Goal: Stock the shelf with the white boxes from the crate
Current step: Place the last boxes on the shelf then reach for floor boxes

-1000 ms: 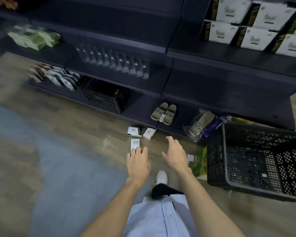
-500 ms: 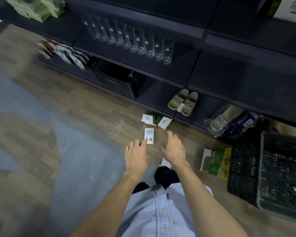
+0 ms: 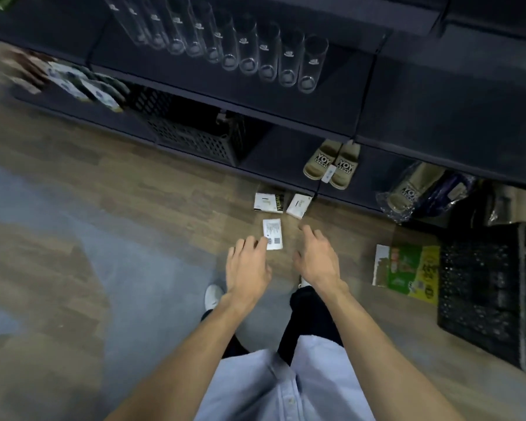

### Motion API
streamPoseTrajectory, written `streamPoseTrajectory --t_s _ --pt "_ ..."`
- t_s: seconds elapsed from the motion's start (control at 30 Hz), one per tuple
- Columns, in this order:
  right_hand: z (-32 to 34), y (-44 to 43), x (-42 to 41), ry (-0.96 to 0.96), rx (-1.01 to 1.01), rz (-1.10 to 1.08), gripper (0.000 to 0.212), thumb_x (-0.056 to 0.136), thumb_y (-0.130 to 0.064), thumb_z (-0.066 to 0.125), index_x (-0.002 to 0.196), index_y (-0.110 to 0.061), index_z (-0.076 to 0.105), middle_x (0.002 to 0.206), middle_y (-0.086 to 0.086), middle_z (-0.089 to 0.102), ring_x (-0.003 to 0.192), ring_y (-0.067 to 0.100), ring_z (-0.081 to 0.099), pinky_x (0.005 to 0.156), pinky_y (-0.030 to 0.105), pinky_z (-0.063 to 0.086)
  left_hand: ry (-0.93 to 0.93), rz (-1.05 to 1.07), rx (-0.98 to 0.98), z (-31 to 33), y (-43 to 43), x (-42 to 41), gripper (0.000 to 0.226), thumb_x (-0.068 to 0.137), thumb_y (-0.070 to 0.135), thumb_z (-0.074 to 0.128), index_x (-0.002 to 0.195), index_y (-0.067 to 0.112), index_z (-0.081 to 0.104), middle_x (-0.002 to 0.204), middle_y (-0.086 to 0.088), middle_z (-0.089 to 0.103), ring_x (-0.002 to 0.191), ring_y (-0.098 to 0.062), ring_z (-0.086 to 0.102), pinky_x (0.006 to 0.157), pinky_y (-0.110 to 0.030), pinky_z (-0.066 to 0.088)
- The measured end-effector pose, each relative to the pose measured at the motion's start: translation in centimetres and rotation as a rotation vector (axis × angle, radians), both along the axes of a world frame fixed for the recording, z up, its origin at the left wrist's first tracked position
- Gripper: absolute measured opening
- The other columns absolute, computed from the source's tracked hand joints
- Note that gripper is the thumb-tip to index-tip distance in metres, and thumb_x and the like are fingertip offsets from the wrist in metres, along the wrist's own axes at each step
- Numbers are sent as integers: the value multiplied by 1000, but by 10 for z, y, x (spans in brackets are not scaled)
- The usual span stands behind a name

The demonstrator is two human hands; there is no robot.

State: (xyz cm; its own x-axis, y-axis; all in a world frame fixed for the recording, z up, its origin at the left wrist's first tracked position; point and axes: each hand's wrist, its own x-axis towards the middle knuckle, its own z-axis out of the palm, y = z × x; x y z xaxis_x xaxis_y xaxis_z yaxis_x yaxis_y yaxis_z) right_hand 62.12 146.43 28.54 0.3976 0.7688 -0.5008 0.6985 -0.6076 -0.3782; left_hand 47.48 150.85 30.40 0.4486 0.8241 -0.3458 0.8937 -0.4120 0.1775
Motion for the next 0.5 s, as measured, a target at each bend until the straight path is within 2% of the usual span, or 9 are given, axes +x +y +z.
streamPoseTrajectory --t_s 0.17,0.27,0.4,0.43,0.5 --pt "-84 16 -19 -50 -54 -22 51 92 -17 61 138 -16 41 128 9 53 115 30 53 93 41 46 16 -198 -31 -93 37 -23 45 84 21 60 127 24 52 113 2 56 108 -20 50 91 -30 37" --pt "-154 23 -27 -54 -76 -48 53 92 -18 61 141 -18 40 133 8 52 118 29 52 94 40 45 34 -235 -57 -168 55 -30 43 85 22 56 128 26 50 117 4 55 112 -20 49 94 -30 34" --pt "-277 31 -40 -44 -98 -57 59 90 -18 59 144 -21 37 133 7 52 119 29 51 93 41 46 34 -293 -65 -294 70 -28 44 85 19 58 129 23 51 122 1 57 116 -23 50 95 -33 35" --pt "-327 30 -46 -45 -111 -66 58 90 -17 59 143 -21 37 132 7 52 120 29 51 93 41 47 37 -308 -61 -344 70 -26 45 86 17 57 130 23 50 123 0 57 118 -24 50 96 -34 35" --pt "-380 38 -49 -55 -132 -47 54 90 -17 59 140 -20 40 132 5 53 120 28 51 94 40 46 78 -377 -61 -397 82 -18 47 87 12 55 132 22 48 127 -2 54 121 -25 48 98 -34 35"
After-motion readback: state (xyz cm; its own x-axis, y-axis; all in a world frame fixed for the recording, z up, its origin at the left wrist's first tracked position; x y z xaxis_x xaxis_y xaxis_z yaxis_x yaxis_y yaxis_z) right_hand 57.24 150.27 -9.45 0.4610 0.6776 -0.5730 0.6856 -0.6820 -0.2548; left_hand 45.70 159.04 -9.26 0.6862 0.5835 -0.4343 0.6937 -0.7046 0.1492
